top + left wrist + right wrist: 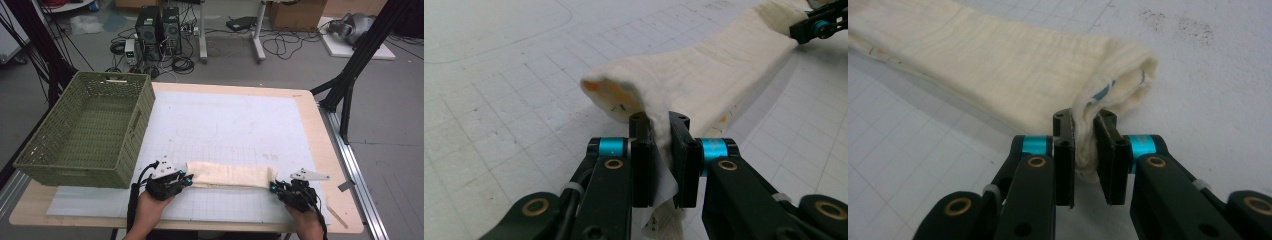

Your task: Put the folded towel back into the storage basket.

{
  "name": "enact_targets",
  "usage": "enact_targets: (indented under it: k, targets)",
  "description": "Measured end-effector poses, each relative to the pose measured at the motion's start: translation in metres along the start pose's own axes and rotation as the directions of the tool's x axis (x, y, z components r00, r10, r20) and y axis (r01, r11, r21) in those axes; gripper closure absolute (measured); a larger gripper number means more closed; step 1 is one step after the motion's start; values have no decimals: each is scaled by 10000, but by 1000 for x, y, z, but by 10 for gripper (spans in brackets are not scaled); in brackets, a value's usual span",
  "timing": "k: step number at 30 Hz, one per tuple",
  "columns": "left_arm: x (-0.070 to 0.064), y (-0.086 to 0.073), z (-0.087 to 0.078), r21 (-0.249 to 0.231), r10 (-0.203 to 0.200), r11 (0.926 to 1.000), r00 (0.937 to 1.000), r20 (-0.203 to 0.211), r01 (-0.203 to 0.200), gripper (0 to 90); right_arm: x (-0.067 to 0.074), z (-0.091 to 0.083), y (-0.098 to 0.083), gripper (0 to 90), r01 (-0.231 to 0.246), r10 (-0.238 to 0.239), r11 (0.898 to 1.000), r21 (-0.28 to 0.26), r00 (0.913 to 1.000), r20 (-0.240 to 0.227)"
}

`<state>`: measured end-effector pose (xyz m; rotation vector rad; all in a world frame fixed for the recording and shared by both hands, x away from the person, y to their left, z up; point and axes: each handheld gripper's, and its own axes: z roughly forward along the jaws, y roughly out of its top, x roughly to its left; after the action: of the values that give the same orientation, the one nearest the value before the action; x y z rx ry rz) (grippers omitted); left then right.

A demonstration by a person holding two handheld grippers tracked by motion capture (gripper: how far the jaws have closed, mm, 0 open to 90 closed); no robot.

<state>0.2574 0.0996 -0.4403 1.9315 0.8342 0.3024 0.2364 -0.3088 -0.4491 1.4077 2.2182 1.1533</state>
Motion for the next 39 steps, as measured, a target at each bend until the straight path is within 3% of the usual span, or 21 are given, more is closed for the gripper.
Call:
enact_targets:
  k: [3,17,25,29,39]
  targets:
    - [0,1,-2,-107,-65,9999,10000,43,65,813,-2,-4,1,808,261,-262,9994,-248,9997,-23]
    - [-7,8,-9,-572,159,9983,9997,189,-148,818,-7,-30,7,811,435,-416,9836,-1753,9990,144]
    - [-10,10,-12,-710,338,9970,9990,305,-316,819,-10,-33,7,812,657,-640,9803,-1865,9978,146]
    - [-13,13,-15,-963,565,9939,9980,275,-537,820,-12,-37,8,812,887,-892,9723,-2161,9960,73]
    - [-20,21,-26,-1609,813,9842,9958,429,-735,823,-17,-46,11,811,880,-974,9578,-2737,9950,-207]
